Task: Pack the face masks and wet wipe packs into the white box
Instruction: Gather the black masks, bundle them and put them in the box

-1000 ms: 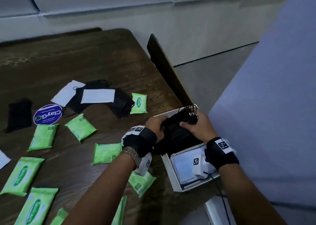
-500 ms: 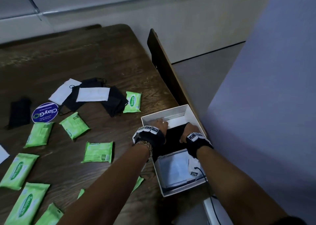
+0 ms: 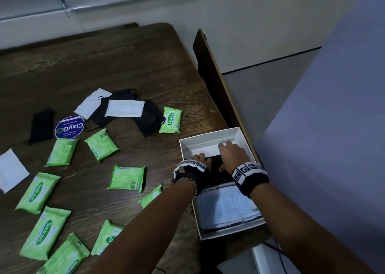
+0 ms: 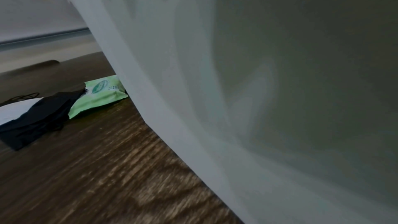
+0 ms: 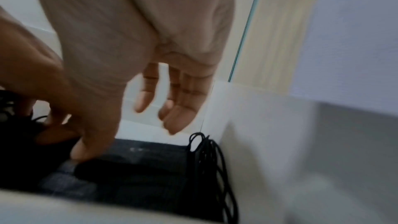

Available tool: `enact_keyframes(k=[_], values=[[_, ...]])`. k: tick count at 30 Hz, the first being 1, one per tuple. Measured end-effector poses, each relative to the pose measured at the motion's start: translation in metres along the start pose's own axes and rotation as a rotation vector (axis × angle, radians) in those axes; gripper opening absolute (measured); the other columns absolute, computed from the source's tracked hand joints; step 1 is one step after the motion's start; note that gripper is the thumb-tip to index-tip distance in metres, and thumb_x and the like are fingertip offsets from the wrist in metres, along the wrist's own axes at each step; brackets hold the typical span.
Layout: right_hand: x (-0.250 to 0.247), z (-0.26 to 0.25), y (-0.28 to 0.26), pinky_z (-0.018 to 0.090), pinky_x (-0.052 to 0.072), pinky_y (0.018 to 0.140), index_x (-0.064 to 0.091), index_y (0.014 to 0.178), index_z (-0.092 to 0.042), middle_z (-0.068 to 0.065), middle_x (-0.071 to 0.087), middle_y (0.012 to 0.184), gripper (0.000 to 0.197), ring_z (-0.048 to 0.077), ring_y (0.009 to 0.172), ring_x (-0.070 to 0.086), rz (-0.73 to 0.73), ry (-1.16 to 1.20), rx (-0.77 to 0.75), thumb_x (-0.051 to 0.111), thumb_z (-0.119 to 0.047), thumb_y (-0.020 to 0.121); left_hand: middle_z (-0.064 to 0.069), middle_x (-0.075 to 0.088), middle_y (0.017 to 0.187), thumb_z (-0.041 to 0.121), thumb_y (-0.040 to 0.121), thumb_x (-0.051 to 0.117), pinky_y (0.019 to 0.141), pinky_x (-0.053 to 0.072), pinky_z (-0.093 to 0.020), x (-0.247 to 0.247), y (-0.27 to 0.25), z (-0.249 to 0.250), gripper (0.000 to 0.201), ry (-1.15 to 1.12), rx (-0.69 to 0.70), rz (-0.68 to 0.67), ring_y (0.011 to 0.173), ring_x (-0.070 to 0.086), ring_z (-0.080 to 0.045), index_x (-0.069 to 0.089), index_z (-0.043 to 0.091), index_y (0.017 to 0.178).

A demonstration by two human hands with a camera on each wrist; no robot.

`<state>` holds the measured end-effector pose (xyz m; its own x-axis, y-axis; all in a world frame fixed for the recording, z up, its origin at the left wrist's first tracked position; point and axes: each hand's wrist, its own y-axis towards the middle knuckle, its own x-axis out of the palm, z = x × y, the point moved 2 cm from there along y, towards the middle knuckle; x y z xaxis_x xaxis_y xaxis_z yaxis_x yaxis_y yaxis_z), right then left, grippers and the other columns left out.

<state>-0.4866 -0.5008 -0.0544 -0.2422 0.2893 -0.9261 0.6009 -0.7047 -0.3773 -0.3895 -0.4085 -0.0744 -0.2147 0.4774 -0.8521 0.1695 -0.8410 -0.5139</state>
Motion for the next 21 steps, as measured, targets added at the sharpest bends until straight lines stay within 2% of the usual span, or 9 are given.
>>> enact_keyframes(k=[2,5,9,10,12,14,16,19,21], values=[[0.007,-0.008,0.001,0.039,0.050,0.083,0.060,0.111,-0.012,0.012,0.058,0.117,0.039,0.035,0.106,0.063,-0.076,-0.023,-0.094,0.078,-0.016,0.077,-0.010,0.039,0.128,0.030,0.090,0.049,0.087,0.040,-0.049,0.001,0.001,-0.002,0.045,-0.029,-0.001,0.002,0.118,0.043,-0.032,0.037,0.021,0.133],[0.013,-0.010,-0.001,0.037,0.052,0.085,0.066,0.109,-0.011,0.012,0.064,0.115,0.029,0.033,0.106,0.064,-0.141,-0.036,-0.112,0.071,-0.012,0.081,-0.008,0.045,0.122,0.034,0.084,0.052,0.084,0.045,-0.050,-0.007,-0.002,-0.002,0.046,-0.024,-0.003,-0.047,0.112,0.050,-0.034,0.041,0.023,0.128],[0.002,-0.012,0.000,0.037,0.053,0.089,0.067,0.113,-0.013,0.011,0.066,0.117,0.031,0.031,0.106,0.065,-0.158,-0.069,-0.083,0.070,-0.015,0.082,-0.004,0.058,0.106,0.049,0.069,0.057,0.059,0.046,-0.059,-0.022,-0.002,-0.004,0.049,-0.040,-0.111,-0.120,0.092,0.060,-0.037,0.052,0.035,0.115],[-0.005,-0.013,0.002,0.036,0.052,0.090,0.067,0.112,-0.014,0.011,0.065,0.117,0.030,0.031,0.106,0.065,-0.145,-0.064,-0.073,0.071,-0.018,0.083,-0.002,0.061,0.100,0.052,0.066,0.055,0.062,0.048,-0.057,-0.025,0.002,-0.006,0.044,-0.067,-0.084,-0.118,0.090,0.063,-0.035,0.055,0.038,0.108],[-0.024,-0.016,0.006,0.036,0.052,0.088,0.068,0.107,-0.017,0.009,0.064,0.116,0.025,0.030,0.105,0.065,-0.088,-0.030,-0.052,0.071,-0.022,0.084,0.000,0.064,0.098,0.049,0.072,0.057,0.079,0.051,-0.043,-0.038,0.007,-0.011,0.032,-0.143,-0.016,-0.096,0.094,0.065,-0.029,0.060,0.032,0.100],[-0.050,-0.026,0.011,0.036,0.052,0.083,0.069,0.102,-0.019,0.009,0.065,0.113,0.019,0.030,0.101,0.066,0.005,0.011,-0.026,0.069,-0.026,0.085,-0.003,0.061,0.104,0.036,0.082,0.060,0.086,0.047,-0.032,-0.056,0.005,-0.024,0.032,-0.247,-0.033,0.016,0.095,0.061,-0.025,0.062,0.021,0.110],[-0.077,-0.042,0.017,0.035,0.051,0.076,0.070,0.098,-0.018,0.012,0.066,0.107,0.017,0.033,0.095,0.066,0.081,0.058,-0.012,0.068,-0.029,0.085,-0.009,0.063,0.109,0.031,0.082,0.062,0.084,0.051,-0.035,-0.081,-0.002,-0.045,0.034,-0.326,-0.066,0.131,0.098,0.062,-0.031,0.062,0.017,0.114],[-0.109,-0.078,0.027,0.032,0.047,0.069,0.071,0.092,-0.018,0.012,0.068,0.100,0.018,0.034,0.090,0.066,0.170,0.141,-0.030,0.070,-0.034,0.083,-0.013,0.066,0.101,0.030,0.082,0.061,0.073,0.052,-0.035,-0.105,-0.012,-0.086,0.024,-0.382,-0.109,0.190,0.094,0.064,-0.036,0.065,0.014,0.099],[-0.118,-0.110,0.031,0.033,0.049,0.070,0.072,0.091,-0.017,0.012,0.068,0.098,0.018,0.034,0.089,0.066,0.190,0.187,-0.053,0.070,-0.034,0.083,-0.013,0.066,0.100,0.031,0.082,0.061,0.074,0.053,-0.035,-0.108,-0.021,-0.117,0.026,-0.394,-0.156,0.204,0.093,0.063,-0.035,0.066,0.011,0.098]])
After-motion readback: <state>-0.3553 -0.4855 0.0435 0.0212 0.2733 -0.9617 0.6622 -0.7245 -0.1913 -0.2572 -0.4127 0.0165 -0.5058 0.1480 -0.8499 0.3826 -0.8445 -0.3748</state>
